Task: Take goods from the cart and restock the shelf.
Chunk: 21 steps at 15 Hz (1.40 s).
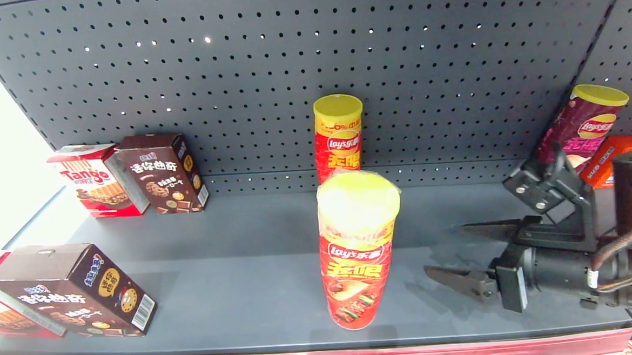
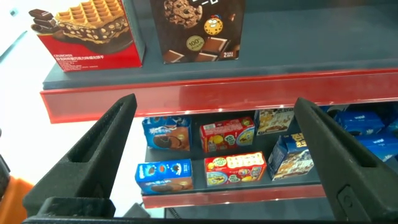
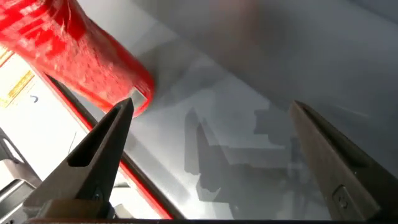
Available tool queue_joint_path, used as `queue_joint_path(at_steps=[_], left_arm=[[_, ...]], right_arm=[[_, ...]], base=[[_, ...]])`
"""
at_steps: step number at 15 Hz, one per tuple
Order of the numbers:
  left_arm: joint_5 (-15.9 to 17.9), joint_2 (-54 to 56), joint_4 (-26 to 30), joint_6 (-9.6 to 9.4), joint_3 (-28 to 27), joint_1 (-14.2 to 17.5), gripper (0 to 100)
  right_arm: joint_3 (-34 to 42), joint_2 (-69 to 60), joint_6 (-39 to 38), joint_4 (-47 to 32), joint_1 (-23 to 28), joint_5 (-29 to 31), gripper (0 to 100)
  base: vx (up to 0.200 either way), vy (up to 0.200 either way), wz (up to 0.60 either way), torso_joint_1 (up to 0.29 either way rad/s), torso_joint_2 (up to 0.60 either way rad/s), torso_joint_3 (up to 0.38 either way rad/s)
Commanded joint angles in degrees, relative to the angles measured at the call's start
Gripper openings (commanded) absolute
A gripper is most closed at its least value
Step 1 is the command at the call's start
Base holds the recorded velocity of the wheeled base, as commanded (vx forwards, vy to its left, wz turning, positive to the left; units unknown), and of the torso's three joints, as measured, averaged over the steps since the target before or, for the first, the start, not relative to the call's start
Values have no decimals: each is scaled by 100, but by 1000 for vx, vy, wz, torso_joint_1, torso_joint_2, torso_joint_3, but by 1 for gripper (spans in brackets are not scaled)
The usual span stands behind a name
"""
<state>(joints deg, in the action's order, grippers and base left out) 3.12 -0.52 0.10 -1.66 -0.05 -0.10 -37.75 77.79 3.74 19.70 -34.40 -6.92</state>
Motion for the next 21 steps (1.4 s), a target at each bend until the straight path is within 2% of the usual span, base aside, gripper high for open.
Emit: queue_joint_path(at_steps=[1,3,4,5,9,11,12,13,16,17,18,19,21], left_arm=[[4,-9,-1,-1,-4,1,100],[4,-9,-1,-10,-4,1,100],[4,-9,-1,-10,-4,1,100],[4,-9,-1,-10,5,1,100],[-4,-9,-10,-19,5,1,100],[4,-9,-10,-28,5,1,100],[13,-9,-10,-36,5,1,100],[13,-9,-10,-36,5,1,100],[13,-9,-10,-36,5,1,100],[13,-9,-10,-28,5,1,100],[4,-9,-10,-28,5,1,100],[4,-9,-10,-28,5,1,100],[4,-9,-10,-19,5,1,100]], right_arm=[[945,-1407,12,8,408,-2,100],[1666,-2444,12,8,680,24,100],[1701,-2488,12,8,689,24,100],[2360,-3578,-5,-1,803,350,100],[3406,-5652,-75,-467,891,728,100],[3696,-6566,-146,-907,988,692,100],[3740,-7550,-401,-1618,962,648,100],[3608,-7779,-541,-2058,988,657,100],[3661,-7779,-559,-1838,997,701,100],[3644,-7691,-550,-1908,1146,798,100],[3635,-7199,-559,-1917,1885,974,100],[3635,-6909,-559,-1926,2412,939,100],[3644,-6891,-515,-1926,2948,772,100]], base=[[0,0,0,0,0,0],[0,0,0,0,0,0],[0,0,0,0,0,0],[0,0,0,0,0,0],[0,0,0,0,0,0],[0,0,0,0,0,0],[0,0,0,0,0,0],[0,0,0,0,0,0],[0,0,0,0,0,0],[0,0,0,0,0,0],[0,0,0,0,0,0],[0,0,0,0,0,0],[0,0,0,0,0,0]])
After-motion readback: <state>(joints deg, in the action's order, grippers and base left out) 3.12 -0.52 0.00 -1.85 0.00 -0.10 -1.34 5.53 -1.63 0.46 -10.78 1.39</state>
